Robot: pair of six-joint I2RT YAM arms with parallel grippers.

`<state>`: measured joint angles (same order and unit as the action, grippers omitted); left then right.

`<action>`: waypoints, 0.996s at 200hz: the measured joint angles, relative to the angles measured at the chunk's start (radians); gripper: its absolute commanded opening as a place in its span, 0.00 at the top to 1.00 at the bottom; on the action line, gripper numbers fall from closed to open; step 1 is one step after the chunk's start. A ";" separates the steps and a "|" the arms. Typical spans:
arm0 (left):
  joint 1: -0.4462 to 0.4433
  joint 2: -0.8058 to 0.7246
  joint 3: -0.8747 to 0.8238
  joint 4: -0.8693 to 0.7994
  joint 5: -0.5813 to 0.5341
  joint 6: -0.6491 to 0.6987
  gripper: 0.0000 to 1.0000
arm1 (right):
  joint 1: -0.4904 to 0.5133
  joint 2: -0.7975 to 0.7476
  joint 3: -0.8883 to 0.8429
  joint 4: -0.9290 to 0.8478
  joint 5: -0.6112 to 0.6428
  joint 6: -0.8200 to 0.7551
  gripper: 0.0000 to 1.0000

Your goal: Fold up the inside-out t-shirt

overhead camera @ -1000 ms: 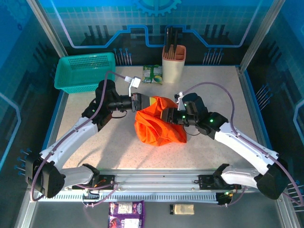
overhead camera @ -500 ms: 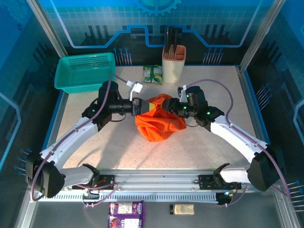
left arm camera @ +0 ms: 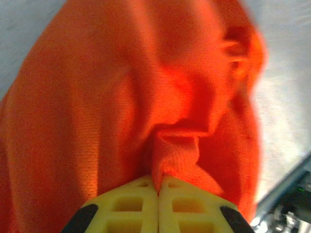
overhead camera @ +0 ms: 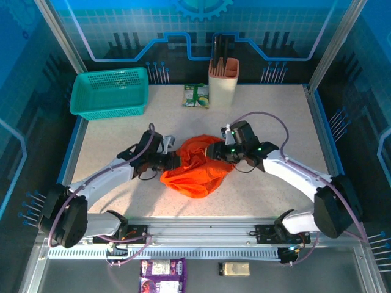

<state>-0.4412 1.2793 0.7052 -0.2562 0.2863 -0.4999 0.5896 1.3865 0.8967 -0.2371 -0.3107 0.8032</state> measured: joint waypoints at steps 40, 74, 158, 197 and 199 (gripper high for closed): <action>0.000 -0.034 -0.036 -0.073 -0.138 -0.059 0.63 | 0.093 0.172 0.081 -0.095 0.023 -0.104 0.61; 0.000 -0.164 0.001 -0.189 -0.253 -0.076 0.52 | 0.189 0.204 0.091 -0.162 0.053 -0.145 0.69; -0.195 -0.027 0.377 -0.426 -0.347 -0.003 0.51 | 0.218 0.095 0.093 -0.325 0.112 -0.150 0.67; -0.278 0.154 0.461 -0.485 -0.378 0.075 0.53 | 0.134 0.044 0.153 -0.317 0.131 -0.145 0.66; -0.278 0.164 0.463 -0.487 -0.381 0.079 0.53 | 0.130 0.044 0.154 -0.315 0.132 -0.141 0.66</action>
<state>-0.7197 1.4437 1.1683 -0.7433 -0.0944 -0.4206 0.7200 1.4303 1.0504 -0.5518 -0.1787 0.6624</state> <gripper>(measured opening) 0.473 0.335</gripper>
